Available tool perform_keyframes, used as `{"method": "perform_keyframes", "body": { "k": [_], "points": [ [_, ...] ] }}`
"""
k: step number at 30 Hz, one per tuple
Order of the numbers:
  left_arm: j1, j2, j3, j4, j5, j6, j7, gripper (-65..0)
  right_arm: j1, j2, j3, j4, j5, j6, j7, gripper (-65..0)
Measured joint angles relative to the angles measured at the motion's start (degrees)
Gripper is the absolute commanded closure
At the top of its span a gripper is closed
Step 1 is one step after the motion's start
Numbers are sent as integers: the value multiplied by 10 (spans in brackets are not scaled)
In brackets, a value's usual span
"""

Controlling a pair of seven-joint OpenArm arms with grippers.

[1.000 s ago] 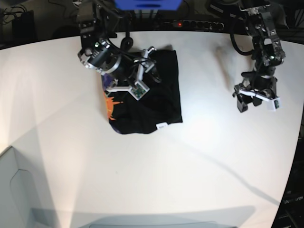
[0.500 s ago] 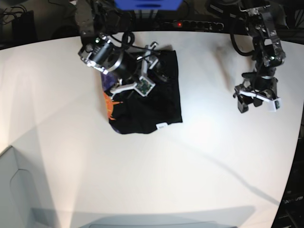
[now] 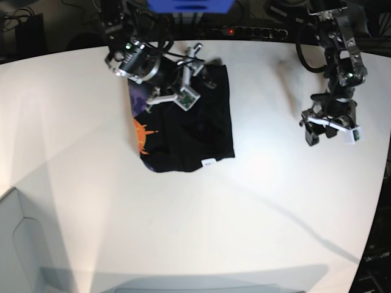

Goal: Fold the T-shirt properly
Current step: 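Lay the folded end down and pull the right gripper back, then grasp the folded shirt's edge with both grippers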

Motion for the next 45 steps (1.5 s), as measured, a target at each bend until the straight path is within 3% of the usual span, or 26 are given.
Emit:
{"method": "perform_keyframes", "body": {
  "k": [6, 12, 16, 22, 26, 32, 38, 43, 45],
  "points": [
    [-1, 0, -1, 0, 0, 0, 0, -374, 6, 8, -102, -14, -7, 0, 0, -384],
    [-1, 0, -1, 4, 2, 0, 1, -375, 43, 69, -233, -2, -7, 0, -2, -382],
    [-3, 0, -1, 33, 0, 0, 0, -376, 45, 75, -209, 40, -3, 0, -2, -382],
    [1, 4, 1, 75, 0, -2, 0, -432, 46, 72, -101, 63, -3, 0, 0, -382],
    [8, 21, 0, 76, -2, -4, 5, -433, 44, 71, -52, 62, -3, 0, -2, -383],
    [36, 18, -2, 72, 0, -4, 2, -433, 16, 63, -61, 11, -4, 0, 7, -382],
    [37, 21, -43, 72, 0, -4, 0, -433, -7, 54, -110, -65, -4, 0, 86, -382],
    [39, 20, -56, 72, 2, -4, 5, -433, -7, 66, -128, -68, -9, 0, 96, -382],
    [38, 20, -60, 75, 1, -4, 36, -433, -8, 83, -128, -32, -6, 0, 96, -382]
  ]
}}
